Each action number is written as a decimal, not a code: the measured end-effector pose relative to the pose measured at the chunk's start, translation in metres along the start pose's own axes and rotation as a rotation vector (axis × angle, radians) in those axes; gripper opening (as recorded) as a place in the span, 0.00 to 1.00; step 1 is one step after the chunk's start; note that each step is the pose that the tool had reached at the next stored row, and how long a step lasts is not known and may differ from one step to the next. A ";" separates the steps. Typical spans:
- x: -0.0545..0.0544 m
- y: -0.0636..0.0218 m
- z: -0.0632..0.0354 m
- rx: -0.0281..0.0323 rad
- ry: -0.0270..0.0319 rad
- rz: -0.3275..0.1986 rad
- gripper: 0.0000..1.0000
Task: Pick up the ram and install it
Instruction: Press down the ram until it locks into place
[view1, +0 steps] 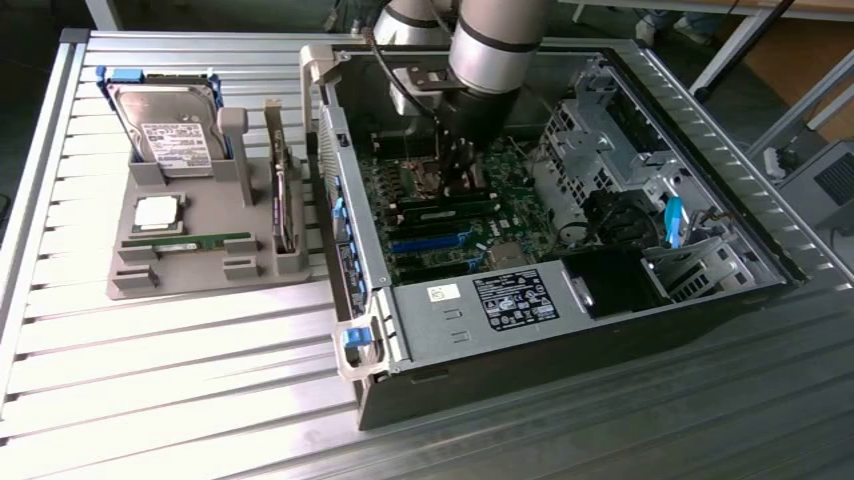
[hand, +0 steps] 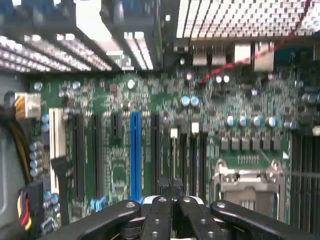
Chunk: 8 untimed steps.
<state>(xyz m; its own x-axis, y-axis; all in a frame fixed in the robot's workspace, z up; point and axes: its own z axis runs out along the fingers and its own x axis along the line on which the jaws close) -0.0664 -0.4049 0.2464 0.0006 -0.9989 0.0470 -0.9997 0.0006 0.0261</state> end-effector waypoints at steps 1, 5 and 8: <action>0.000 -0.0076 -0.0004 -0.0013 0.0042 0.000 0.09; 0.000 -0.0258 -0.0147 -0.0024 0.0328 0.005 0.09; 0.001 -0.0374 -0.0270 -0.0030 0.0423 0.010 0.09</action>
<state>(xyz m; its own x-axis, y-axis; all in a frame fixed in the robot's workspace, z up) -0.0283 -0.4045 0.2725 -0.0081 -0.9960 0.0895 -0.9995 0.0107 0.0284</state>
